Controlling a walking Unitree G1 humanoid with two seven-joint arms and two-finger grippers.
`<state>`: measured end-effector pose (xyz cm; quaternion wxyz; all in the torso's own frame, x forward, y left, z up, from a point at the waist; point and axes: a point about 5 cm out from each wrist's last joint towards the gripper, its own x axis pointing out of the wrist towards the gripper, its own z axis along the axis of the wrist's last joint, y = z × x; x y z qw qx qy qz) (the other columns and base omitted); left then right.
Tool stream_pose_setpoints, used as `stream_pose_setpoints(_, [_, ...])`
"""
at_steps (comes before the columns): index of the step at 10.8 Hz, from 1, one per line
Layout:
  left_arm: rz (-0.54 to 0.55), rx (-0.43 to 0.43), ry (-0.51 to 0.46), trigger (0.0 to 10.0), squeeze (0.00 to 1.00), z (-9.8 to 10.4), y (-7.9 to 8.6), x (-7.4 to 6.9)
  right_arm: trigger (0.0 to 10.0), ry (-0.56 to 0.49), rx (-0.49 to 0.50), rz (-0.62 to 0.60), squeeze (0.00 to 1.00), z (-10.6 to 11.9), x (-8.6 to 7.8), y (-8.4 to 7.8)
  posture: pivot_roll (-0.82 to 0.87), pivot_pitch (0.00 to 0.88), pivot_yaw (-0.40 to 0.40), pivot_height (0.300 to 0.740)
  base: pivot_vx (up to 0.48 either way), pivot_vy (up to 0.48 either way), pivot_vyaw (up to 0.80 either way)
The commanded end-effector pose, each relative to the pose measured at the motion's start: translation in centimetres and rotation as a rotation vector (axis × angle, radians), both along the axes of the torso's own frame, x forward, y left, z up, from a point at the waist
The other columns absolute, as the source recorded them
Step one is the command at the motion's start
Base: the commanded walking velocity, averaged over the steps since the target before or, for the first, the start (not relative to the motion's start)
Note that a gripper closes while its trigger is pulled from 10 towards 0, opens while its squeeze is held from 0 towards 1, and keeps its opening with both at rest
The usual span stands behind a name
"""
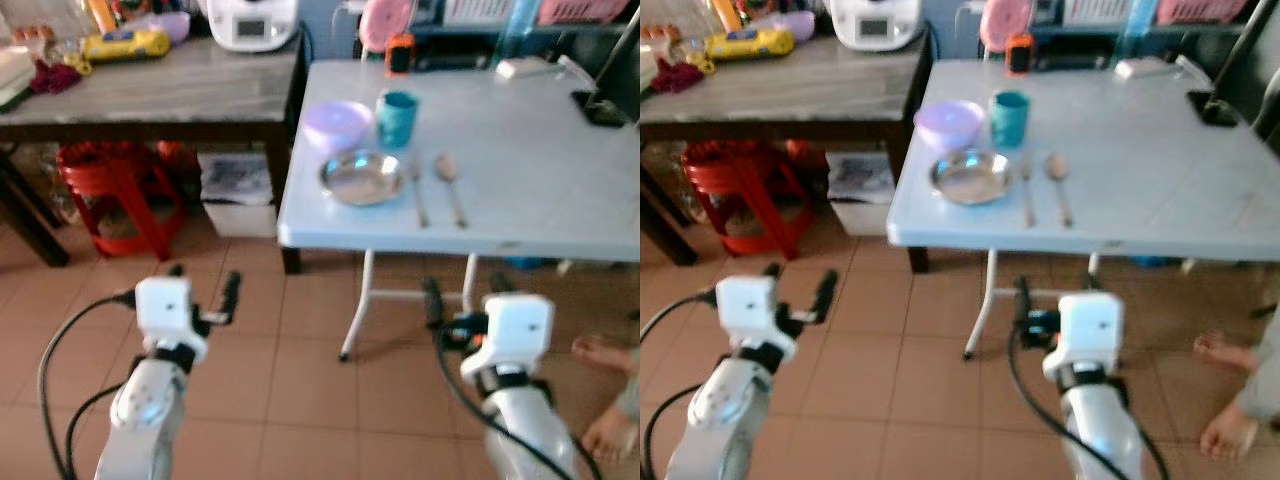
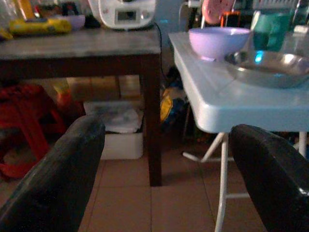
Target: Setting the table
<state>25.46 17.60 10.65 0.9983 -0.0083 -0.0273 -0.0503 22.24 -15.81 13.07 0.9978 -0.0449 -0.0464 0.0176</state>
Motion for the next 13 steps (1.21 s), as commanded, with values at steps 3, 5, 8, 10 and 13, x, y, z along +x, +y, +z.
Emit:
stream_pose_setpoints(3, [-0.034, -0.014, -0.014, 10.0, 0.0, 0.5, -0.3, 0.3, 10.0, -0.011, -0.032, 0.01, 0.0, 0.0, 0.2, 0.0, -0.05, 0.087, 0.072, 0.74, 0.0, 0.0, 0.0])
stream_pose_setpoints(5, [-0.072, -0.026, -0.029, 10.0, 0.0, 0.8, -0.8, 0.4, 10.0, -0.015, -0.037, 0.015, 0.0, 0.0, 0.2, 0.1, -0.05, 0.081, 0.071, 0.74, 0.0, 0.0, 0.0])
stream_pose_setpoints(8, [-0.105, -0.035, -0.034, 10.0, 0.0, 0.8, -1.2, 0.5, 10.0, -0.022, -0.042, 0.023, 0.0, 0.0, 0.5, 0.2, -0.05, 0.071, 0.07, 0.74, 0.18, 0.0, 0.0])
stream_pose_setpoints(10, [-0.116, -0.039, -0.031, 10.0, 0.0, 0.6, -1.3, 0.5, 10.0, -0.025, -0.045, 0.028, 0.0, 0.0, 0.6, 0.3, -0.05, 0.071, 0.069, 0.74, 0.306, 0.0, 0.0])
stream_pose_setpoints(13, [-0.135, -0.042, -0.028, 10.0, 0.0, 0.5, -1.6, 0.6, 10.0, -0.028, -0.049, 0.029, 0.0, 0.0, 0.6, 0.2, -0.06, 0.072, 0.069, 0.74, 0.324, 0.0, 0.52])
